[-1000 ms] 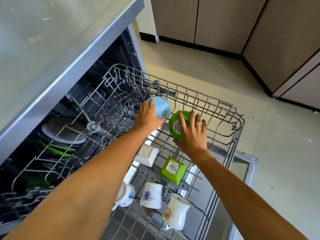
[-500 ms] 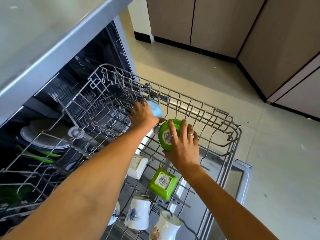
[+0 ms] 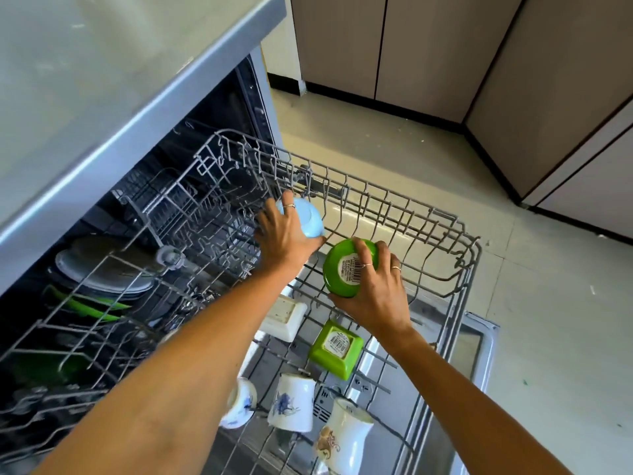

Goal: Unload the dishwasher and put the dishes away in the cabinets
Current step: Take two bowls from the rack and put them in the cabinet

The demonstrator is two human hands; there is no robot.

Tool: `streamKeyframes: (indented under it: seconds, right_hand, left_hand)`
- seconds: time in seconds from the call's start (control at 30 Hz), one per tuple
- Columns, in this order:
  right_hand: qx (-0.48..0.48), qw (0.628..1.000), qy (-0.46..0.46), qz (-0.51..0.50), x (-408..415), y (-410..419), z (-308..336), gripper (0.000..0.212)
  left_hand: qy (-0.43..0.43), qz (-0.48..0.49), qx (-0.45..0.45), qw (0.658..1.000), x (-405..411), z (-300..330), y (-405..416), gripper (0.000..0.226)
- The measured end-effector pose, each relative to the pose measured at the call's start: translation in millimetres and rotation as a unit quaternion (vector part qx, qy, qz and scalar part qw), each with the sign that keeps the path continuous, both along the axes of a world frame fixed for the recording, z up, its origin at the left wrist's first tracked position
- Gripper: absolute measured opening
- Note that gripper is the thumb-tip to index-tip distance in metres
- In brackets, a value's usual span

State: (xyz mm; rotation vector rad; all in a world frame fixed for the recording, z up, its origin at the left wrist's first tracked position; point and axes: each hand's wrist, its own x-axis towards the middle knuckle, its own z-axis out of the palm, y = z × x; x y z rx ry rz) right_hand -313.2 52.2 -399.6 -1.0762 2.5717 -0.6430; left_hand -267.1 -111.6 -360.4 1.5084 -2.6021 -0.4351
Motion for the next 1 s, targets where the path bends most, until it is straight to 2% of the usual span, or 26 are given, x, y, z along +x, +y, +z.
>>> streamKeyframes:
  seconds: [0.07, 0.3, 0.5, 0.63, 0.8, 1.0]
  right_hand:
    - [0.001, 1.000, -0.012, 0.002, 8, 6, 7, 0.110]
    - [-0.050, 0.995, -0.016, -0.089, 31, 38, 49, 0.110]
    - [-0.092, 0.991, 0.012, -0.095, 73, 63, 116, 0.112]
    - [-0.101, 0.990, 0.020, -0.093, 125, 92, 154, 0.112]
    - [-0.098, 0.993, 0.040, -0.053, 195, 120, 205, 0.110]
    - [-0.128, 0.991, 0.038, -0.029, 256, 112, 289, 0.110]
  left_hand:
    - [0.000, -0.005, -0.013, 1.000, 14, 4, 5, 0.098]
    - [-0.003, -0.041, -0.009, 0.999, 75, 32, 48, 0.103]
    - [0.044, -0.109, -0.032, 0.993, 128, 97, 92, 0.100]
    - [0.035, -0.144, -0.087, 0.985, 189, 139, 131, 0.100]
    - [0.002, -0.239, -0.170, 0.956, 285, 196, 145, 0.099]
    - [0.054, -0.216, -0.289, 0.931, 376, 291, 126, 0.099]
